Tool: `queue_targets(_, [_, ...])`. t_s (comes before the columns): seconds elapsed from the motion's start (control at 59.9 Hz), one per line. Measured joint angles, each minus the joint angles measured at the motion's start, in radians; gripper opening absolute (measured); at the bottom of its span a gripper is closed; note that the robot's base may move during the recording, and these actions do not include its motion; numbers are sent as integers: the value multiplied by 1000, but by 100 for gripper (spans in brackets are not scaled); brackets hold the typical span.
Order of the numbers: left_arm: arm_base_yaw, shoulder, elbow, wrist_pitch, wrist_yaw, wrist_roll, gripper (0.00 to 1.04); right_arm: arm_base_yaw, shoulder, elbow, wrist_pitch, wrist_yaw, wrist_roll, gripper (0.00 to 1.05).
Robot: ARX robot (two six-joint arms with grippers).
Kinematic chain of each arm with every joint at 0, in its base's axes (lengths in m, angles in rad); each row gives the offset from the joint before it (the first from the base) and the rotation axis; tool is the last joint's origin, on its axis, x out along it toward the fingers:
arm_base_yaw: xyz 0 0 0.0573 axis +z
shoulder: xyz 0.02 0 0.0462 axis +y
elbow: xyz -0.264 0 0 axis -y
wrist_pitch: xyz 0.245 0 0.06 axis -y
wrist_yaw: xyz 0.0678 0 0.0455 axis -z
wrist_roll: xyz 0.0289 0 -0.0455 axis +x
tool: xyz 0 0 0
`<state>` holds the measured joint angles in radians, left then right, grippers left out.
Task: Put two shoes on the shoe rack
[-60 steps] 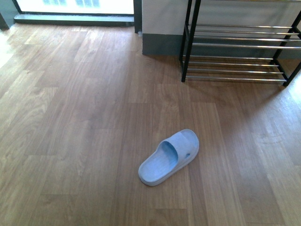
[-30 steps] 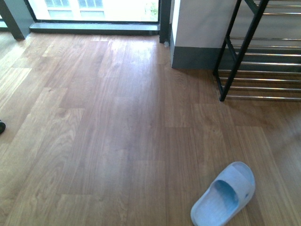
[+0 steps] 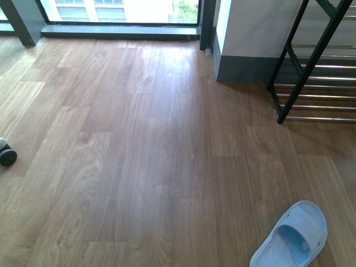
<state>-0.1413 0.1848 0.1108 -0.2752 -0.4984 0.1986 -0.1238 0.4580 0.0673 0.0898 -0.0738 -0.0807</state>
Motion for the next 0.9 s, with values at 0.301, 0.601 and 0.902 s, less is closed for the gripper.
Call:
queue_targets(0.301, [0,0,0,0,0,0,2,-29,980,214,534,247,-7,96])
queue_targets(0.601, [0,0,0,0,0,0,2,59,1543,418,451,265,115,96])
queue_targets(0.902, [0,0,0,0,0,0,2,92,2038,726,363,304,151,96])
